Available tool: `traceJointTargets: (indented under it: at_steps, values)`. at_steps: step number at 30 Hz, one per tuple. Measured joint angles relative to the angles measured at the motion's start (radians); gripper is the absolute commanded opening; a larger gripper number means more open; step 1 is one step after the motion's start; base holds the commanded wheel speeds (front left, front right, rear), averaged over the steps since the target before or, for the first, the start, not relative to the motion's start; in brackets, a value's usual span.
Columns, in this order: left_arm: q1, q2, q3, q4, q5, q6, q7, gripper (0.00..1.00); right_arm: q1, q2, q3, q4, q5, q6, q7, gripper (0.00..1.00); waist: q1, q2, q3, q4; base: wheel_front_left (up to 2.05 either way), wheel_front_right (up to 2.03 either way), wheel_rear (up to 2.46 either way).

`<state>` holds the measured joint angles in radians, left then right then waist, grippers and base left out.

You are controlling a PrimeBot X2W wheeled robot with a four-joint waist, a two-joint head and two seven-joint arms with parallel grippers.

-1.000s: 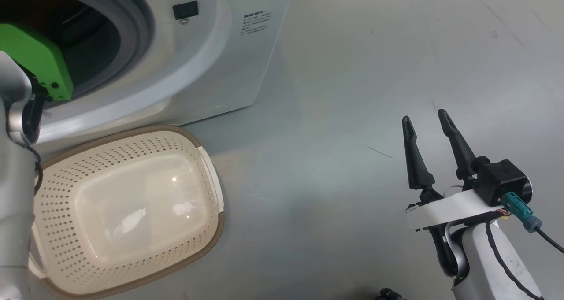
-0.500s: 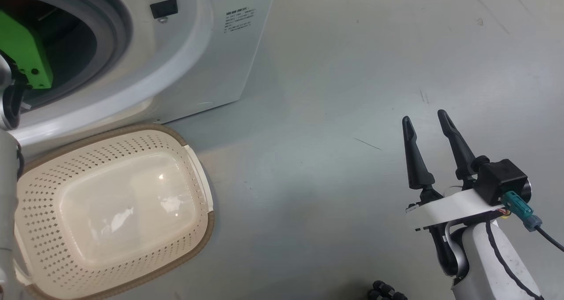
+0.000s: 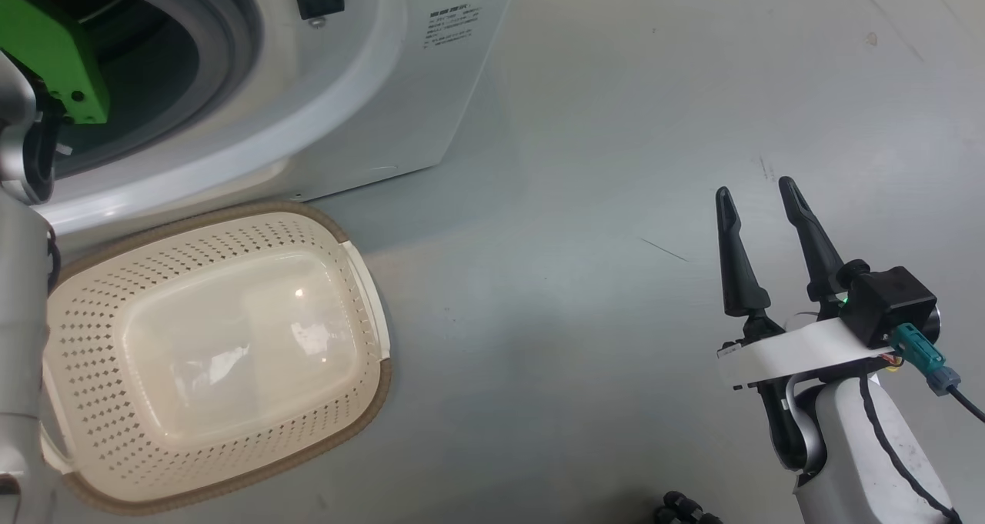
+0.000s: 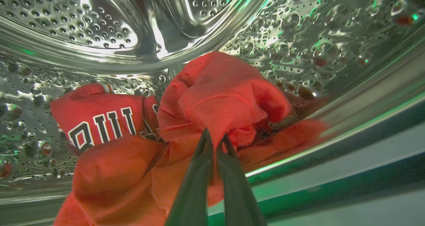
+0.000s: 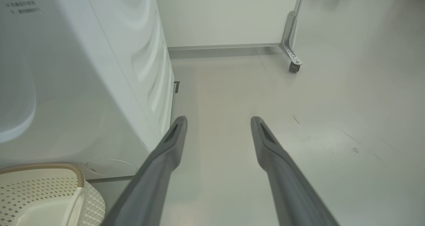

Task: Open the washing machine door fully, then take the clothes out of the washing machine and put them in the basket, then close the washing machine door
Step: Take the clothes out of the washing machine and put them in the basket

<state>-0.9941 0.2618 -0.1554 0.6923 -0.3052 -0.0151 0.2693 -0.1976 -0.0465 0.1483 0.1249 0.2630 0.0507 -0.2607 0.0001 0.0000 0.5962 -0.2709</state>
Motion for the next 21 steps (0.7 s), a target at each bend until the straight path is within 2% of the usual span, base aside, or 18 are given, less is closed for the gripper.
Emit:
traceJointTargets:
  at_steps: [10,21]
  values:
    - [0.008,-0.063,0.018,-0.044,-0.003,0.000,-0.199,0.00,0.000,0.000,-0.012,0.000,-0.012,0.003,0.000,1.00,0.0000,0.0000,-0.014,0.057,0.00,0.00,0.00]
    - [0.118,-0.111,0.025,-0.085,-0.013,0.000,-0.382,0.00,0.000,-0.003,-0.011,0.011,-0.028,0.018,0.000,1.00,0.0000,0.0000,-0.058,0.115,0.00,0.00,0.00]
